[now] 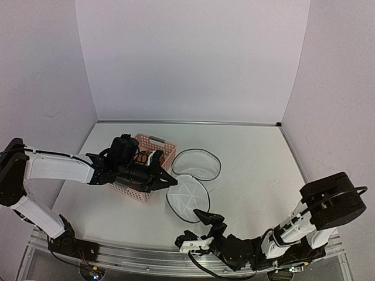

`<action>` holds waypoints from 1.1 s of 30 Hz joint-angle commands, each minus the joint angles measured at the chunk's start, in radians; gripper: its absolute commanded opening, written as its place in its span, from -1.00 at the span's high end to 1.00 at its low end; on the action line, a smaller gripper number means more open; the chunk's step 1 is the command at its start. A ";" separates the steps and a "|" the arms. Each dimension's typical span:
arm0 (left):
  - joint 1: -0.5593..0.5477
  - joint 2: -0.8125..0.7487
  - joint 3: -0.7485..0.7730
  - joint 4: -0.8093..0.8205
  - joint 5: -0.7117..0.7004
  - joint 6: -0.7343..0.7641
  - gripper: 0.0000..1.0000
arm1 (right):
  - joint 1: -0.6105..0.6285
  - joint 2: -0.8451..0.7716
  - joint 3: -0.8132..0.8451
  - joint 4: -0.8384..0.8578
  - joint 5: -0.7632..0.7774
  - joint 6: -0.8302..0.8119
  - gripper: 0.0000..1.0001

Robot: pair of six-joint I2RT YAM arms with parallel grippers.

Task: Unzip the laundry bag and remove the bra
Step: Pass from the left arm to the right

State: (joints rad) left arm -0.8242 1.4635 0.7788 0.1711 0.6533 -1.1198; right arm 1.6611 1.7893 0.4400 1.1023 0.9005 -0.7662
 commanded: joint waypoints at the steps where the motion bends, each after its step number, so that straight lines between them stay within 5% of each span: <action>1: 0.005 -0.053 -0.010 0.086 0.003 -0.050 1.00 | 0.000 0.091 0.061 0.329 0.088 -0.170 -0.71; 14: 0.005 -0.079 -0.055 0.116 0.008 -0.074 1.00 | -0.047 0.155 0.121 0.395 0.117 -0.252 -0.33; 22: 0.004 -0.086 -0.080 0.144 0.011 -0.093 1.00 | -0.065 0.178 0.135 0.428 0.123 -0.284 0.27; 29: 0.005 -0.080 -0.083 0.152 0.012 -0.097 1.00 | -0.064 0.191 0.143 0.485 0.136 -0.343 1.00; 33: 0.004 -0.075 -0.079 0.154 0.010 -0.099 0.96 | -0.065 0.184 0.139 0.495 0.137 -0.360 1.00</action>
State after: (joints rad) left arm -0.8207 1.4181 0.6926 0.2626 0.6518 -1.2110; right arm 1.5993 1.9804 0.5545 1.5177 1.0309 -1.1049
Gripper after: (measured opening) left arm 0.027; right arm 0.016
